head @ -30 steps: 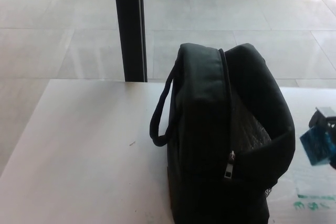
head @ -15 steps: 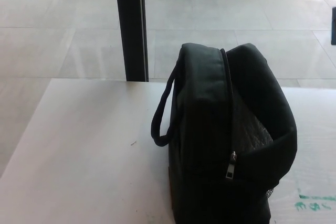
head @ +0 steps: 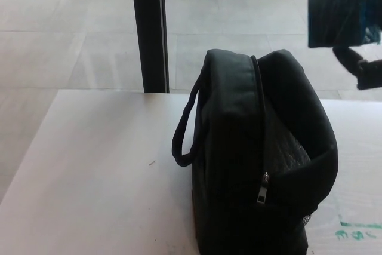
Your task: The robot uses its right hand to pick up the cube kept on the middle of the desk and put it inside the bag next to it
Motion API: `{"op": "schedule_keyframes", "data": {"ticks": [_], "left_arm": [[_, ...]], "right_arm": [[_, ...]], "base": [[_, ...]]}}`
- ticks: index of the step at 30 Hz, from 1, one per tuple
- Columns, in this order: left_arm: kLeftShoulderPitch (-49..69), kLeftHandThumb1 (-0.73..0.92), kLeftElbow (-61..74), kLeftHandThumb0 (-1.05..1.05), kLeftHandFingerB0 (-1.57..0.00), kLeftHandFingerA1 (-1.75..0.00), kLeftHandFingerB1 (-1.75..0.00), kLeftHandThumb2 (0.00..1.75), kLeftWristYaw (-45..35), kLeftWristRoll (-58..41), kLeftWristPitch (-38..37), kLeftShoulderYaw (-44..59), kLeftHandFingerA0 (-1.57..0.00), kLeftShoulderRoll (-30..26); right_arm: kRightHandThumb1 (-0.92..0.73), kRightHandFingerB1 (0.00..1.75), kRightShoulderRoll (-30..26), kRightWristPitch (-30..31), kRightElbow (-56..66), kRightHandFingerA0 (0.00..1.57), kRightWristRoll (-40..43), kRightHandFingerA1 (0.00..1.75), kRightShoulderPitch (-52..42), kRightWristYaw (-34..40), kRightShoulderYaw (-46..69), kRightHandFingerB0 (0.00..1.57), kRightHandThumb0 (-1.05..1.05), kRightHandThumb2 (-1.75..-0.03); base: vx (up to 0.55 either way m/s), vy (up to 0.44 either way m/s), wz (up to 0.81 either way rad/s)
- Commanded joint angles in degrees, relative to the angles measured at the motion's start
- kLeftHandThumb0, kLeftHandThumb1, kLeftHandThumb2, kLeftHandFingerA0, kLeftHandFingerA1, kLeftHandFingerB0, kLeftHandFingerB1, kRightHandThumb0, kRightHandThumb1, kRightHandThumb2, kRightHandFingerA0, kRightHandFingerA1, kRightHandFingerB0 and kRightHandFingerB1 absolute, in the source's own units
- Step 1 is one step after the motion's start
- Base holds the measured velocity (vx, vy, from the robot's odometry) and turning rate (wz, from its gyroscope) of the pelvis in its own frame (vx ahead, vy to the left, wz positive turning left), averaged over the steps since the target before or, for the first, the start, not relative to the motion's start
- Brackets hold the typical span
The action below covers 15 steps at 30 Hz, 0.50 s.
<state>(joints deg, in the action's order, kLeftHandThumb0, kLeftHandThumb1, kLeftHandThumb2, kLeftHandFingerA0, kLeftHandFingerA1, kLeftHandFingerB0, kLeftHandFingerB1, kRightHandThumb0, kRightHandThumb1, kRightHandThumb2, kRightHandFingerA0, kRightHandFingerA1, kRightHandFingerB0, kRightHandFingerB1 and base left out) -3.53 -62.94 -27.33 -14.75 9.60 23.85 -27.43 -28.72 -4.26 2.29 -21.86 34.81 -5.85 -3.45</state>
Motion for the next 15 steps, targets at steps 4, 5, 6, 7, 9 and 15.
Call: {"op": "schedule_keyframes", "data": {"ticks": [4,5,6,7,9,15], "left_arm": [[0.6,0.72,0.3,-0.63,-0.22,-0.49,-0.37,0.61,0.1,-0.4,0.1,0.2,-0.19,-1.2],[0.6,0.72,0.1,-0.63,-0.22,-0.49,-0.37,0.61,0.3,-0.5,0.2,0.3,-0.19,-1.2],[0.7,0.72,0.2,-0.64,-0.22,-0.49,-0.37,0.61,0.2,-0.4,0.0,0.3,-0.19,-1.2],[1.0,0.72,0.3,-0.65,-0.21,-0.49,-0.36,0.61,0.1,-0.1,-0.4,0.0,-0.19,-1.3],[1.1,0.71,0.4,-0.65,-0.21,-0.48,-0.36,0.61,0.0,0.0,-0.6,-0.1,-0.19,-1.3],[1.3,0.72,-0.2,-0.64,-0.21,-0.5,-0.37,0.61,0.0,-0.1,-1.5,0.1,-0.16,-1.2]], "right_arm": [[-0.53,1.59,-1.8,-4.3,5.4,0.93,1.4,1.75,-7.6,-8.3,-5.7,0.77,-0.21,-1.06],[-0.53,1.59,-2.0,-5.1,5.4,0.93,1.3,1.75,-8.0,-8.5,-6.0,0.77,-0.21,-1.06],[-0.53,1.61,-2.4,-6.0,4.9,0.92,0.8,1.75,-8.0,-8.6,-6.3,0.76,-0.22,-1.04],[-0.51,1.57,-2.8,-6.1,5.4,0.93,0.4,1.75,-8.4,-9.1,-6.6,0.79,-0.22,-1.07],[-0.55,1.44,-3.6,-6.1,5.5,0.93,-0.5,1.75,-8.6,-10.0,-7.2,0.82,-0.23,-1.01],[-0.56,0.99,-6.6,-9.2,3.9,0.89,-3.7,1.71,-8.4,-11.5,-9.8,0.9,-0.21,-0.82]], "base": [[0.0,0.0,0.0],[0.0,0.0,0.0],[0.0,0.0,0.0],[0.0,0.0,0.0],[0.0,0.0,0.0],[0.0,0.0,0.0]]}}
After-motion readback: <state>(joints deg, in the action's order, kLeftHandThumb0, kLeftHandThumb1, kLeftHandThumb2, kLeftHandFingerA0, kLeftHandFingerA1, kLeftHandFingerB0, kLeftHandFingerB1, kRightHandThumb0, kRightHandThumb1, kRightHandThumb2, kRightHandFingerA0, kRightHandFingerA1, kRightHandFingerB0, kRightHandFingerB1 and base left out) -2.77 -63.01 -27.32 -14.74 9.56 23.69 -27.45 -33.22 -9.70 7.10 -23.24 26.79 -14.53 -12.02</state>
